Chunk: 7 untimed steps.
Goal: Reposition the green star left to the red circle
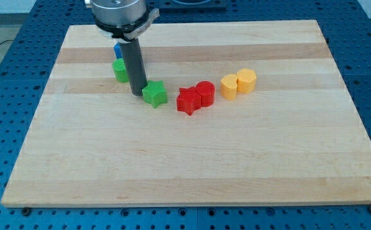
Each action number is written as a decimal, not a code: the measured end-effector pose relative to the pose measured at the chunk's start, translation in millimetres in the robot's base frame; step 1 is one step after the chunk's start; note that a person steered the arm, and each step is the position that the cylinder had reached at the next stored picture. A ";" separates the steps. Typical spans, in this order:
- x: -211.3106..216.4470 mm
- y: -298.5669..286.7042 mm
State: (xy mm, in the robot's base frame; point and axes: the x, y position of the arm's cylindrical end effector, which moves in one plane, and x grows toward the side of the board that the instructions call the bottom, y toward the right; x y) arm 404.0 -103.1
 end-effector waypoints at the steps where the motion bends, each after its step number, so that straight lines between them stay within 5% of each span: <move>1: 0.0 6.9; 7: 0.0 13.8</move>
State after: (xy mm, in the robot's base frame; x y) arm 404.0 -89.4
